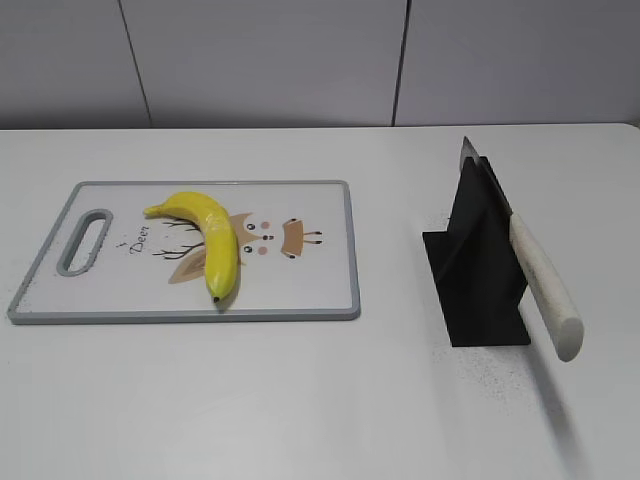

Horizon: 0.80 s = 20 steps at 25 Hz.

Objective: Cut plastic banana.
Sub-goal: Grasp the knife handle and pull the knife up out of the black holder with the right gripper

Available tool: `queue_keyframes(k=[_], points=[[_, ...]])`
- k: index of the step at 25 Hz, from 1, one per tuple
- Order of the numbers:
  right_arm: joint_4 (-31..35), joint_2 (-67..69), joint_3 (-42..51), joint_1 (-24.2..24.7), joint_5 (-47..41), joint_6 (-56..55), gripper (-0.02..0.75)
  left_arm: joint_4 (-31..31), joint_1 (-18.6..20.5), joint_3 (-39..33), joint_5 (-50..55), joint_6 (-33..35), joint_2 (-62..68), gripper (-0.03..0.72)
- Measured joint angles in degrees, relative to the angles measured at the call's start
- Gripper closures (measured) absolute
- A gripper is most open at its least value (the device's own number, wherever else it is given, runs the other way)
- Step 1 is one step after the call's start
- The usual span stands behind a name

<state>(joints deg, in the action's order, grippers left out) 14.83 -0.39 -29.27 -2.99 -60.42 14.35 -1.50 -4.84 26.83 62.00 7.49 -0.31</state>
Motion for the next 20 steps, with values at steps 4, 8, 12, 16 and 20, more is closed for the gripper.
queue_keyframes(k=[4, 8, 12, 16, 20], points=[[0.00, 0.00, 0.00, 0.00, 0.00, 0.00, 0.178, 0.00, 0.00, 0.00, 0.00, 0.00, 0.00, 0.109], [0.09, 0.00, 0.00, 0.00, 0.10, 0.05, 0.180, 0.00, 0.00, 0.00, 0.00, 0.00, 0.00, 0.109], [1.48, 0.00, 0.00, 0.00, 0.16, 0.05, 0.181, 0.00, 0.00, 0.00, 0.00, 0.00, 0.00, 0.111], [3.49, 0.00, 0.01, 0.00, 0.43, -0.43, 0.187, 0.00, 0.00, 0.00, 0.00, 0.00, 0.00, 0.112], [2.63, 2.03, -0.05, 0.00, 0.62, -4.13, 0.239, 0.00, 0.00, 0.00, 0.00, 0.00, 0.00, 0.112]])
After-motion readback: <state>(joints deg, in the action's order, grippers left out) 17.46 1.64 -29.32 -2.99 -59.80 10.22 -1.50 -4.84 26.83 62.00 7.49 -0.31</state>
